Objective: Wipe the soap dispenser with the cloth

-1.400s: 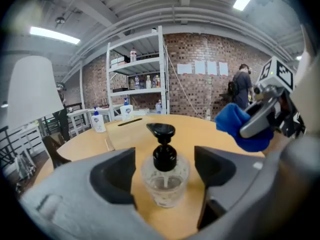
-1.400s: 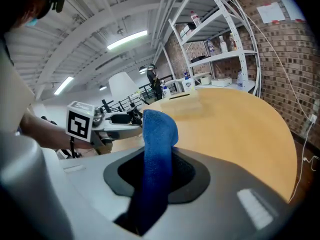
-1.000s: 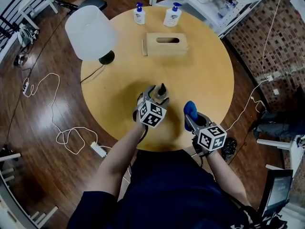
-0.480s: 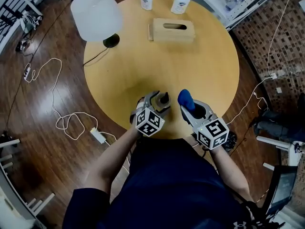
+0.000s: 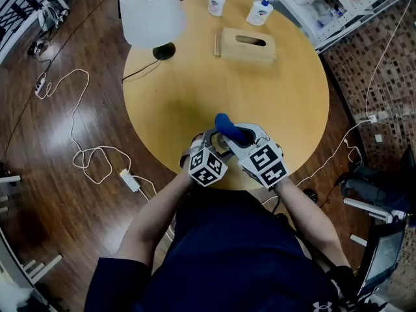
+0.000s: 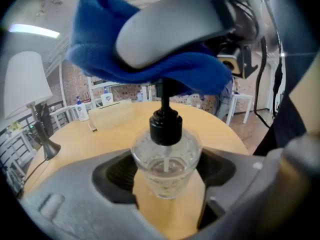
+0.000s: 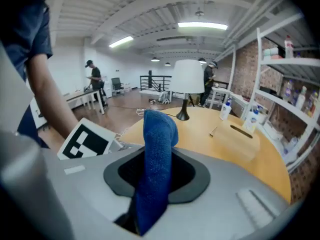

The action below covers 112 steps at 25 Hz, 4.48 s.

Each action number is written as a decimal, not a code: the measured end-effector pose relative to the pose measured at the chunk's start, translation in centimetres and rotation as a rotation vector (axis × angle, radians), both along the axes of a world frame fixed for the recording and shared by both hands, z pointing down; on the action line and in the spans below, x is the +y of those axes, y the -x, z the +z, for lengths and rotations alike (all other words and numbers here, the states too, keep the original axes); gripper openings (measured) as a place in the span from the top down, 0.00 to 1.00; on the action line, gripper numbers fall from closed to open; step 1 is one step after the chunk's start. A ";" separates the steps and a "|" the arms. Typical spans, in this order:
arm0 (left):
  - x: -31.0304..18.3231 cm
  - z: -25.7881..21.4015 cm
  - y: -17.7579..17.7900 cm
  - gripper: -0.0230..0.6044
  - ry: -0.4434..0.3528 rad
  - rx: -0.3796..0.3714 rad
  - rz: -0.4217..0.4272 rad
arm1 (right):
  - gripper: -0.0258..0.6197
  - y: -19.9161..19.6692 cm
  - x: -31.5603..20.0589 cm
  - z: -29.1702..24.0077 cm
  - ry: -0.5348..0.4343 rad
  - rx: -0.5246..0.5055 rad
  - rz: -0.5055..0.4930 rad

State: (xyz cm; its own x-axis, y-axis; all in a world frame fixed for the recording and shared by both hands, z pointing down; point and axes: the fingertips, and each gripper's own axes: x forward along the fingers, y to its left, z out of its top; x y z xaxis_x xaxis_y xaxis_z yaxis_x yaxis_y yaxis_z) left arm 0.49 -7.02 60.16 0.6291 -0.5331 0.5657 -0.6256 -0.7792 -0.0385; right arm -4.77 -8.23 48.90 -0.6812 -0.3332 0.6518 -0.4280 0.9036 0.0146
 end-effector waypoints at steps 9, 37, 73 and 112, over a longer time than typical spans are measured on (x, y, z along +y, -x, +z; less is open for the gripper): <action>0.0 -0.2 0.0 0.39 0.002 0.003 -0.001 | 0.81 -2.3 1.5 -0.1 0.150 -0.080 0.092; 2.2 -4.9 2.9 0.53 0.047 -0.061 0.007 | 0.80 -5.7 3.6 6.3 0.307 -0.011 0.143; 1.6 -4.0 3.4 0.42 0.177 -0.144 -0.254 | 0.80 -5.0 -2.8 5.0 0.433 -0.318 0.448; 1.3 -6.1 1.8 0.76 0.187 -0.231 0.053 | 0.80 -4.8 2.9 6.6 0.484 -0.118 0.177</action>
State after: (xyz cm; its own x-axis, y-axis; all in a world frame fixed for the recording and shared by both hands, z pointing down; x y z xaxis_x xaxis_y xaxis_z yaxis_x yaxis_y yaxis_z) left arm -1.31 -5.68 54.09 0.4962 -0.3761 0.7825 -0.5751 -0.8176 -0.0283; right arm 0.07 -5.36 55.45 -0.7196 -0.1297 0.6822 -0.5485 0.7086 -0.4439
